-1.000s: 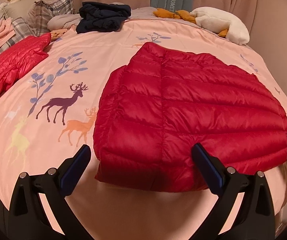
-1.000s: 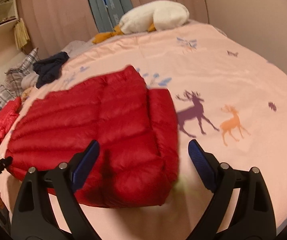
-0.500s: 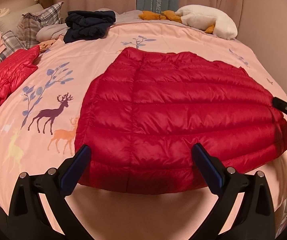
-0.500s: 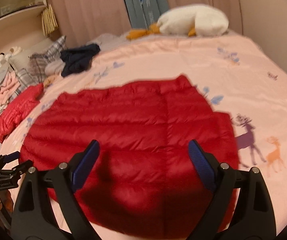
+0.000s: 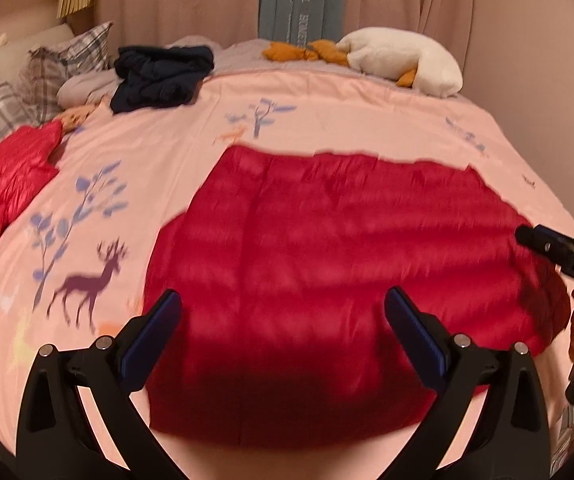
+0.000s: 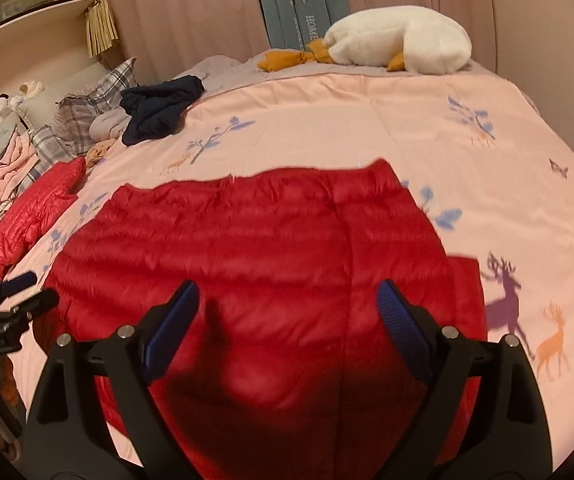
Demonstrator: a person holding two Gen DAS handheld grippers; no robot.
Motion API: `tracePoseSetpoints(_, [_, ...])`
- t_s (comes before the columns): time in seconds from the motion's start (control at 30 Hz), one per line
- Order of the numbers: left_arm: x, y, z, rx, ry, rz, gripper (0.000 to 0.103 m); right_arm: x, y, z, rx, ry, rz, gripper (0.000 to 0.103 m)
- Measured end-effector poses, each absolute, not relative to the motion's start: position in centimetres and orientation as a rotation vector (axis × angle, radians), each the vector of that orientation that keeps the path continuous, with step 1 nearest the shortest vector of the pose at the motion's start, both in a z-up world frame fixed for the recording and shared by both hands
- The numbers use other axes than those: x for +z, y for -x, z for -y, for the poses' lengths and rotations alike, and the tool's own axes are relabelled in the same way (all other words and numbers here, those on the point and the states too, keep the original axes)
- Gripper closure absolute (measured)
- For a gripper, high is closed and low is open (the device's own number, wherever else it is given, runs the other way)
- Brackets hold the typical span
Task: Fold large clothes
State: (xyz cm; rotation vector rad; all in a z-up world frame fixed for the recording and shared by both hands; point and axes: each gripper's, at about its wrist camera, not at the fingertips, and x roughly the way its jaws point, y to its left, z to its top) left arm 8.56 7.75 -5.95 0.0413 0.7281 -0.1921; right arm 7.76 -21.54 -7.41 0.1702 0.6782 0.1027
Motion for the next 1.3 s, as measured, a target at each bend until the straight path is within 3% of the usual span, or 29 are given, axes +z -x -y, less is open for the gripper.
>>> tracePoseSetpoints(0.33, [-8.0, -15.1, -4.8, -0.205, -0.084, -0.797, 0.001, -9.6, -13.0, 21.2, 0.086, -0.173, -0.796, 0.010])
tracePoseSetpoints(0.83, [-7.0, -17.8, -4.4, -0.220, -0.065, -0.782, 0.001, -8.6, -16.1, 21.5, 0.072, -0.219, -0.793, 0.009])
tracePoseSetpoints(1.3, [-9.5, -20.5, -3.9, -0.217, -0.061, -0.865, 0.001, -11.4, -18.7, 21.1, 0.067, -0.216, -0.878, 0.007])
